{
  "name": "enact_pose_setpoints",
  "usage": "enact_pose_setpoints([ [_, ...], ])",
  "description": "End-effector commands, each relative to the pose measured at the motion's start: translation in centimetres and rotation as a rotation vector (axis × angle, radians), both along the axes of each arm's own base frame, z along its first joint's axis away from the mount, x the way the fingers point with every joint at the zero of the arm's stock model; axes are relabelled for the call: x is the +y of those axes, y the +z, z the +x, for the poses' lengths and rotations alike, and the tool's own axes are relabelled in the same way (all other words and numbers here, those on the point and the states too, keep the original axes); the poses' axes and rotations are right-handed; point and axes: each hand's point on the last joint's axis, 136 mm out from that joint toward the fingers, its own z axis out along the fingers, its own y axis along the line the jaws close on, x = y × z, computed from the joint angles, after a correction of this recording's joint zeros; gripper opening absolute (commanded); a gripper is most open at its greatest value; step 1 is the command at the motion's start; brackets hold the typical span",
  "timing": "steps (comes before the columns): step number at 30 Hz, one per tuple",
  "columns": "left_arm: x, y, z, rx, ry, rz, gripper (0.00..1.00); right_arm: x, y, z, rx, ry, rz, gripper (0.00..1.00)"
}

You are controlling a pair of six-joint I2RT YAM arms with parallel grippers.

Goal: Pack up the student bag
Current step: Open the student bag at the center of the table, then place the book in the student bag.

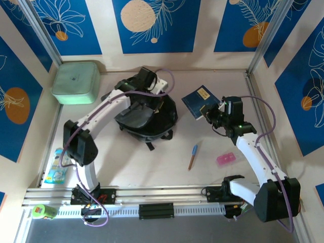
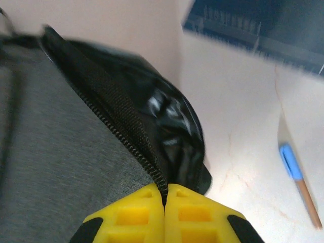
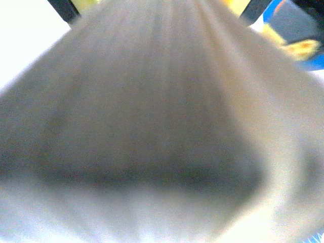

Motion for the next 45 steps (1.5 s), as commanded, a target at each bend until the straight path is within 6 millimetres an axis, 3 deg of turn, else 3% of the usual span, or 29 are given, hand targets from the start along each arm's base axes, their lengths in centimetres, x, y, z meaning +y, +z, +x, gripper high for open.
enact_pose_setpoints([
  [1,0.0,4.7,2.5,-0.156,0.085,-0.112,0.02,2.3,0.7,-0.7,-0.061,0.098,-0.012,0.0],
  [6,-0.8,6.8,3.6,-0.206,0.087,-0.182,0.01,6.1,1.0,-0.8,-0.092,0.205,-0.024,0.0],
  [17,-1.6,7.8,3.7,-0.204,0.077,-0.236,0.0,14.9,-0.5,1.7,-0.057,0.389,0.047,0.0],
  [22,-2.0,8.4,3.6,-0.204,0.073,-0.264,0.0,16.6,-3.3,3.5,0.069,0.35,0.08,0.0],
  [26,-2.0,8.7,3.8,-0.209,0.081,-0.277,0.0,17.2,-6.5,3.6,0.222,0.292,0.083,0.0],
  [31,-2.3,9.2,3.9,-0.216,0.078,-0.298,0.0,18.7,-8.8,3.9,0.312,0.257,0.084,0.0],
  [40,-0.9,10.7,5.6,-0.241,0.19,-0.355,0.0,22.6,-10.9,9.2,0.326,0.237,0.148,0.0],
  [45,-1.0,11.1,5.8,-0.23,0.186,-0.391,0.0,23.9,-12.2,11.5,0.313,0.208,0.189,0.0],
])
